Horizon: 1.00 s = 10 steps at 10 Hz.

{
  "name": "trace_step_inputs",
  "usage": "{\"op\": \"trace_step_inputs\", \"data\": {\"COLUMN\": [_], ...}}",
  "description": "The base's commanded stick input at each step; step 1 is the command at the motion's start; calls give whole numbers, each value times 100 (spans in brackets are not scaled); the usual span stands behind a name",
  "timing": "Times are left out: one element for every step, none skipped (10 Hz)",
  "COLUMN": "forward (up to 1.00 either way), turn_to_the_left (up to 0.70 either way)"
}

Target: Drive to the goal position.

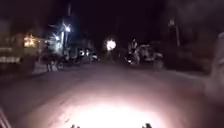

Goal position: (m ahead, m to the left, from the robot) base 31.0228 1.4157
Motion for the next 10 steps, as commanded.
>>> {"op": "trace_step_inputs", "data": {"forward": [85, 85, 85, 85, 85, 85, 85, 85, 85, 85], "turn_to_the_left": [0, 0, 0, 0, 0, 0, -2, -31, -25, 0]}}
